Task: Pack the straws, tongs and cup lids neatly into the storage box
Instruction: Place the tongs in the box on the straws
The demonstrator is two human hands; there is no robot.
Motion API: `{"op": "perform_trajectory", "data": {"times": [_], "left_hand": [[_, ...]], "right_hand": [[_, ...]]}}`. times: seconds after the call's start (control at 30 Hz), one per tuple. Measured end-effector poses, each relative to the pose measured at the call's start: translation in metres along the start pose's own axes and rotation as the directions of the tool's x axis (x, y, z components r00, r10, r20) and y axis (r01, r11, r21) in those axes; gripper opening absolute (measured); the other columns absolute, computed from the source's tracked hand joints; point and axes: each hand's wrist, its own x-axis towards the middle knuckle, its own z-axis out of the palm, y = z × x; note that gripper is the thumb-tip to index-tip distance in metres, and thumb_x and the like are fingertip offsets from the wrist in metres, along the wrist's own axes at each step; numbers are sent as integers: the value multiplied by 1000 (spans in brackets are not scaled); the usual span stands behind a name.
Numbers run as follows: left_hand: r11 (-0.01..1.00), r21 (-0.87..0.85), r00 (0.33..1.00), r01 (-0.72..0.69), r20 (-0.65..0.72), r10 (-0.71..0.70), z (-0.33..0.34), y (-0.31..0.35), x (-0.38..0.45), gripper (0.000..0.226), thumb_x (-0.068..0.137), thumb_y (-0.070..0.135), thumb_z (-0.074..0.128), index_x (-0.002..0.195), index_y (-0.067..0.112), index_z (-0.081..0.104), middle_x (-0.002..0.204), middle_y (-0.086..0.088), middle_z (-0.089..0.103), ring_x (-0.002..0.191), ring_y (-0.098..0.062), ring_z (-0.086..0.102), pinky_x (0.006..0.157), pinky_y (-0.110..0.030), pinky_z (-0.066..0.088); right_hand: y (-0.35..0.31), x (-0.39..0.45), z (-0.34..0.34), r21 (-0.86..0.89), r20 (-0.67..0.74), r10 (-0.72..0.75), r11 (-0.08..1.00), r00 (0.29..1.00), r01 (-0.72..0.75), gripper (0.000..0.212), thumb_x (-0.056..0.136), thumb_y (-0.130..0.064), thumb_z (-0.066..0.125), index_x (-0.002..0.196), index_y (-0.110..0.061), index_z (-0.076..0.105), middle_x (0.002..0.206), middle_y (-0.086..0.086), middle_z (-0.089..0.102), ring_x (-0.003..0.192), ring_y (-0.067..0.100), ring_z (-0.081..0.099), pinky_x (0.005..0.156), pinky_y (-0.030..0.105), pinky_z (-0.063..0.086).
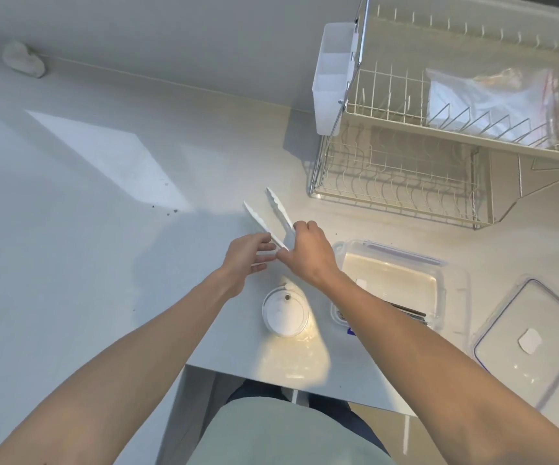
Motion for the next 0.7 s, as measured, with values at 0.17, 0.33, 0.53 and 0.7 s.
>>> {"op": "perform_trajectory", "data": {"times": [0.17, 0.33, 0.53, 0.7], "left_hand": [[968, -96, 933, -233, -302, 195, 1, 9, -5, 54, 90, 15, 65, 139, 20, 43, 124, -10, 66, 96, -18, 70, 94, -35, 56], [894, 121, 886, -431, -135, 445, 12, 27, -17, 98, 82, 4, 71, 159, 35, 19, 129, 2, 54, 100, -10, 66, 70, -12, 51], [500, 541, 714, -677, 317, 624, 57, 39, -38, 99, 77, 6, 82, 160, 20, 30, 156, -4, 31, 138, -22, 43, 112, -32, 45], [260, 609, 617, -749, 499, 609, 98, 31, -51, 74, 76, 23, 86, 142, 14, 53, 137, -2, 58, 122, -24, 57, 102, -43, 49]], "right_hand": [[8, -17, -30, -37, -40, -188, 982, 981, 186, 55, 82, -36, 66, 130, -11, 56, 117, 7, 54, 111, 26, 50, 83, 37, 48], [46, -45, -66, -31, -95, -291, 957, 952, 289, 56, 85, -33, 68, 136, -14, 57, 117, 0, 57, 108, 18, 51, 87, 35, 48], [108, -83, -108, -67, -157, -321, 947, 934, 314, 53, 84, -31, 63, 135, -17, 59, 116, -4, 57, 105, 14, 49, 86, 30, 47], [162, -120, -115, -207, -171, -297, 943, 939, 261, 56, 84, -21, 69, 139, -17, 57, 123, 0, 60, 112, 19, 52, 86, 33, 52]]}}
